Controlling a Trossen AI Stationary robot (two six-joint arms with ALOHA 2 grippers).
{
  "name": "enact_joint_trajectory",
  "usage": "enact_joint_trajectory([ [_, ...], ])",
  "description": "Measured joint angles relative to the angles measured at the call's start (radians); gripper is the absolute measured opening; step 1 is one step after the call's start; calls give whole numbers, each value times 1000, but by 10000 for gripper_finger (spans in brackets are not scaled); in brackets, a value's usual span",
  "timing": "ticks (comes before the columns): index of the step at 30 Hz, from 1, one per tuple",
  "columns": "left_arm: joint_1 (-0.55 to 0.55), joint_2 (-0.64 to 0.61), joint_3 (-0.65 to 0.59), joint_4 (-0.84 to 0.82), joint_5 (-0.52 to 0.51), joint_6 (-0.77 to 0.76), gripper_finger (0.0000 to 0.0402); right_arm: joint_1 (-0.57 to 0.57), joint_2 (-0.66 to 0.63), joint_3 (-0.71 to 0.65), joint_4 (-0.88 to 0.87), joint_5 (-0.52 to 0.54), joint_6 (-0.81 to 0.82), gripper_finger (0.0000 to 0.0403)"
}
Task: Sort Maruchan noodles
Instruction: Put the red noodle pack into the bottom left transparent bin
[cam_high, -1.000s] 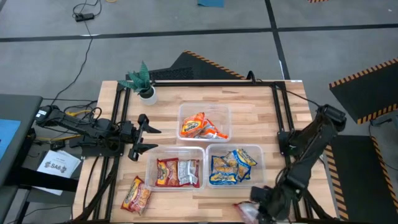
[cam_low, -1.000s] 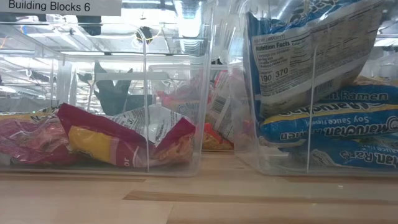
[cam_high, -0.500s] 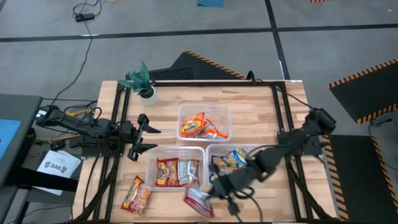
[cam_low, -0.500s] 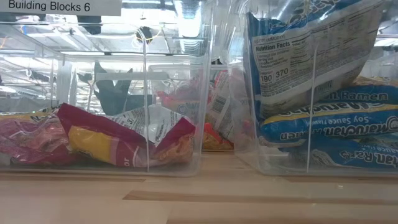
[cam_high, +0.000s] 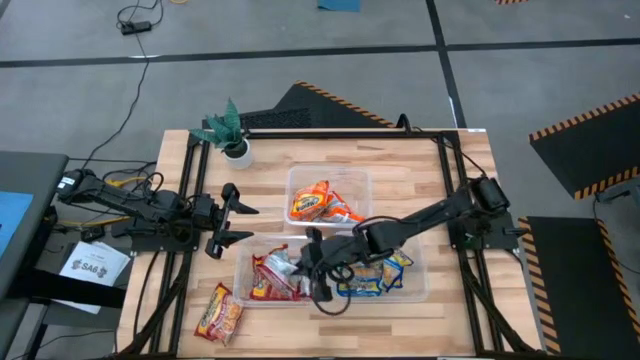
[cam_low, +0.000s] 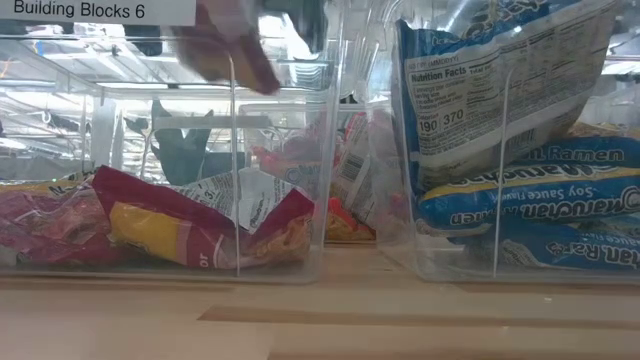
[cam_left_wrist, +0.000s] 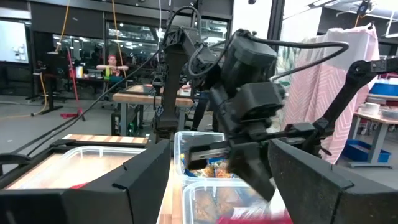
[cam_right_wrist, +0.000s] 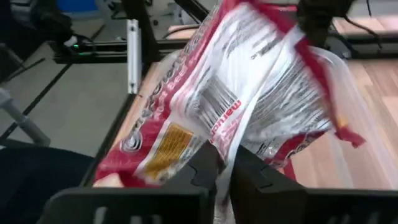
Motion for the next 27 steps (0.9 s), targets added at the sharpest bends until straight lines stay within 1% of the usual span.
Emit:
enact_joint_trajectory([
  [4, 0, 0, 0, 3, 0, 1, 257, -7, 0, 0, -6, -14, 17, 92],
  [8, 0, 0, 0, 5, 0, 0, 257, 5, -24, 1, -5, -17, 8, 154],
  [12, 0, 0, 0, 4, 0, 0, 257, 8, -68, 1, -85, -17, -6, 219],
  [15, 0, 0, 0, 4, -1, 0, 257, 6, -118, 1, -216, -16, -6, 252],
  [17, 0, 0, 0, 4, -1, 0, 257, 7, -158, 1, -326, -3, -15, 262],
  [21, 0, 0, 0, 6, -1, 0, 257, 25, -226, -24, -484, 84, -33, 265],
  [23, 0, 0, 0, 7, -1, 0, 257, 35, -264, -56, -502, 130, -33, 265],
  [27, 0, 0, 0, 7, -1, 0, 257, 49, -371, -191, -471, 210, 10, 265],
])
